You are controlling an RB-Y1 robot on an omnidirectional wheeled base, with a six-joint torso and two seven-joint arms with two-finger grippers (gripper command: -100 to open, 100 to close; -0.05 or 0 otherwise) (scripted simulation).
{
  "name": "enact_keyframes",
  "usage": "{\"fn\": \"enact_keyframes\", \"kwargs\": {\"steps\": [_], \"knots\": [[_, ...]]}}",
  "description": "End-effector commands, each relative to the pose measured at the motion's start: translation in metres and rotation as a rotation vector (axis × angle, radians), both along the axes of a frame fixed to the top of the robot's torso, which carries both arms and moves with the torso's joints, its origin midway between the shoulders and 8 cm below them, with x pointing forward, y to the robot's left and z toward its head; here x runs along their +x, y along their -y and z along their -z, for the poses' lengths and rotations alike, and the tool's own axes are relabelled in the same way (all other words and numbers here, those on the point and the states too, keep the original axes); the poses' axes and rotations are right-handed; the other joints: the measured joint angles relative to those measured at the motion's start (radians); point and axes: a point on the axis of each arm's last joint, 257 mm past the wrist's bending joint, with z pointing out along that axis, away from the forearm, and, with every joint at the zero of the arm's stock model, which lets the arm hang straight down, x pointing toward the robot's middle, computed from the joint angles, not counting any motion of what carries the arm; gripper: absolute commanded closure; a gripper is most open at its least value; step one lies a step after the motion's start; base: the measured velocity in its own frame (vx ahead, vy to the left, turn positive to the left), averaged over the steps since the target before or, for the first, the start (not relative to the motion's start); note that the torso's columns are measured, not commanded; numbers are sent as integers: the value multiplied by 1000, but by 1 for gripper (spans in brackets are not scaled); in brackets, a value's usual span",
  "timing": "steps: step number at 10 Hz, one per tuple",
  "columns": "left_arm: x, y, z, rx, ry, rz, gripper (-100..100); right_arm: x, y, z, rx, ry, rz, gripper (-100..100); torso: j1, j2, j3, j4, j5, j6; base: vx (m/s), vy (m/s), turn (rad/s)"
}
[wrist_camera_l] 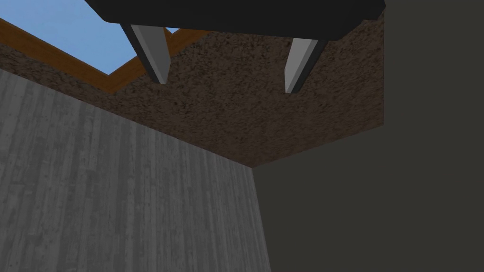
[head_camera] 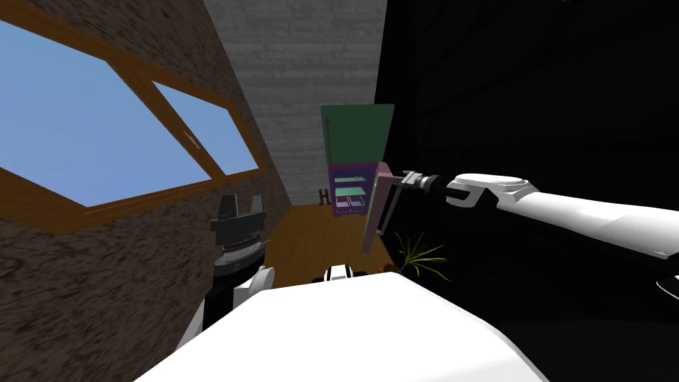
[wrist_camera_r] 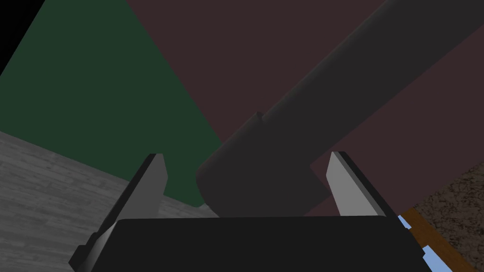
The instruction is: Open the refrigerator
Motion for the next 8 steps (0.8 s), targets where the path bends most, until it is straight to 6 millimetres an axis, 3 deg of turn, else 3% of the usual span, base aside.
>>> {"fn": "enact_keyframes", "kwargs": {"steps": [1, 2, 3, 4, 5, 8], "knots": [[0, 0, 0, 0, 0, 0, 0, 1, -7, -22, -3, 19, -14, -100, 0, 3, 1, 2, 1, 1, 35, 6, -49], [0, 0, 0, 0, 0, 0, 0, 1, -7, -22, -3, 19, -14, -100, 1, 4, 2, 3, 2, 0, 0, 0, 0], [0, 0, 0, 0, 0, 0, 0, -1, -19, -32, -4, 16, -41, -100, 1, 2, 0, 3, 3, -1, 35, 13, -170], [0, 0, 0, 0, 0, 0, 0, -4, -15, -9, -1, -17, -37, -100, 5, 2, 1, 6, 6, 2, 26, 6, -81], [0, 0, 0, 0, 0, 0, 0, -5, -15, -8, 0, -22, -39, 0, 8, 4, 2, 1, 3, -1, 0, -6, -5], [0, 0, 0, 0, 0, 0, 0, -5, -14, -3, 0, -30, -36, 0, 4, 5, 4, -2, -2, 2, 0, 0, 0]]}}
